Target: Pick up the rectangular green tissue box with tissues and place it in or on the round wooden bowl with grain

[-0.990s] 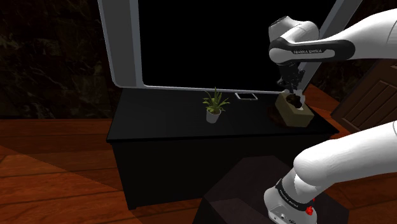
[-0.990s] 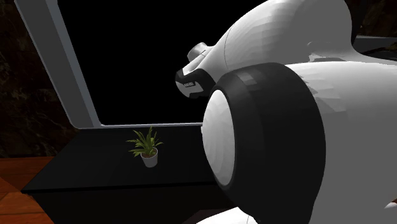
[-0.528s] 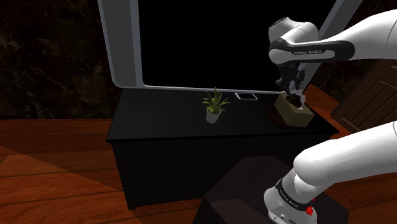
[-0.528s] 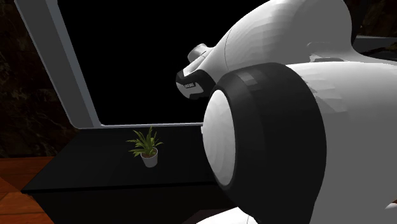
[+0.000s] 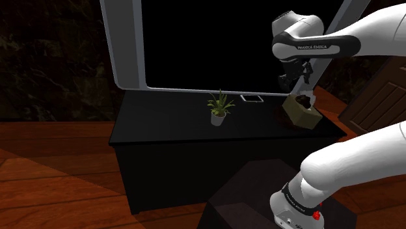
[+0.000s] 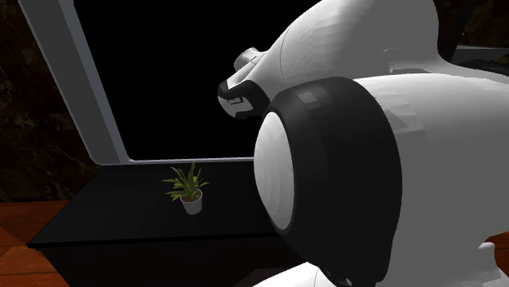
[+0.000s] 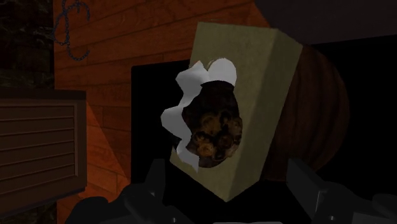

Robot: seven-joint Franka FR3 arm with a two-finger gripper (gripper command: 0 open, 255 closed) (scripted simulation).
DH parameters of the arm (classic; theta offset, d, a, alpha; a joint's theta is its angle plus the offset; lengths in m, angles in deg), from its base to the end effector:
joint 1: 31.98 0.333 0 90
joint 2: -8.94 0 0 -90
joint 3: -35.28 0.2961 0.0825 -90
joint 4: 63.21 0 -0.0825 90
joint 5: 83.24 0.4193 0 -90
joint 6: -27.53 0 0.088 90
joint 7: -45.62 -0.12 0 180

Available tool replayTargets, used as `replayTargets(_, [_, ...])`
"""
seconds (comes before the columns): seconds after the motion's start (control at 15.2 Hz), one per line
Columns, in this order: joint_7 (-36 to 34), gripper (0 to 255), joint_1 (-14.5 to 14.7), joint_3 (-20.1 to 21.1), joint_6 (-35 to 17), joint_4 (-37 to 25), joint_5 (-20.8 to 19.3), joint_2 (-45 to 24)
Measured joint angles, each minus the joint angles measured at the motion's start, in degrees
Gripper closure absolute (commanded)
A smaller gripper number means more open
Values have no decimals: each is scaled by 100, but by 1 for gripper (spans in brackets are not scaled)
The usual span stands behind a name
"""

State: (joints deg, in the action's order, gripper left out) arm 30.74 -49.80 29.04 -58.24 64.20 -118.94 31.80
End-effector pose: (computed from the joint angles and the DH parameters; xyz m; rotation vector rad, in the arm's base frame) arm 0.3698 -0.2490 0.4892 2.4294 -0.7584 -0.4759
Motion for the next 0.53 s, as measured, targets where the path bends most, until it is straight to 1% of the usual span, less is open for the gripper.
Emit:
replayTargets(0.07, [25, 0, 22, 48, 133, -166, 35, -43])
replayTargets(0.2, [35, 0, 46, 100, 259, -288, 71, -56])
replayTargets(0.53, [31, 0, 55, 119, 297, -327, 87, -69])
